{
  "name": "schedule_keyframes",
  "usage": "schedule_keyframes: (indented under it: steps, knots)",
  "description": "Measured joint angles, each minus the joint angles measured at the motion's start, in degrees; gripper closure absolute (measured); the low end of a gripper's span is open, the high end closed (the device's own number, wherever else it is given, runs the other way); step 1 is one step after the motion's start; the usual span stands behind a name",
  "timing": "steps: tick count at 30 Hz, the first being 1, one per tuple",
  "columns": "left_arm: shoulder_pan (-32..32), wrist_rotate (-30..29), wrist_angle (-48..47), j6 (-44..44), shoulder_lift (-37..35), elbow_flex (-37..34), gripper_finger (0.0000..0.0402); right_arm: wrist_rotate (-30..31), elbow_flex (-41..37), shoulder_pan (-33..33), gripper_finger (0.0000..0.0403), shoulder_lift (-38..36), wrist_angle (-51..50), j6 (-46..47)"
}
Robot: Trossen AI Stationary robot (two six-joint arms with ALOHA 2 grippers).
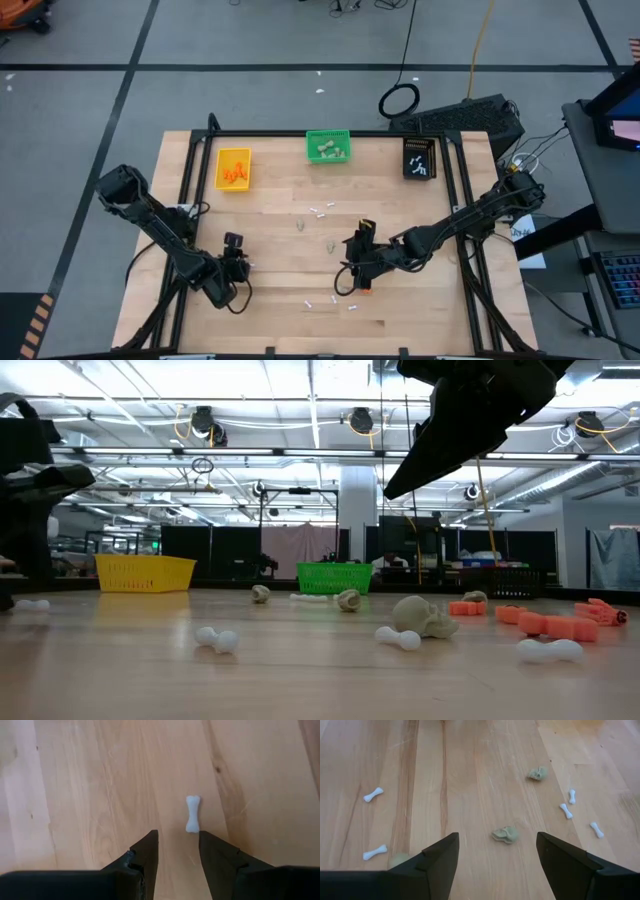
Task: Sort Halloween decoration
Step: Put the white bone toy into the black bin
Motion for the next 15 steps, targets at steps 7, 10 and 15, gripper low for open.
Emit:
schedule_keyframes:
  steps: [7, 10, 15]
  knots:
    - [0.57, -9.07, -0.01, 0.26, 1.03, 0.00, 0.0265, 0.00, 0.00, 0.00, 0.0151, 0.00, 0.00, 0.00]
    - [1.68, -10.07, -0.06, 0.10, 1.04, 0.00, 0.0265, 0.02, 0.00, 0.00, 0.0151, 0.00, -0.01, 0.00]
    - [3.19, -6.78, -0.74, -4.49, 0.91, 0.80, 0.0265, 0.00, 0.00, 0.00, 0.0151, 0.00, -0.02, -0.01]
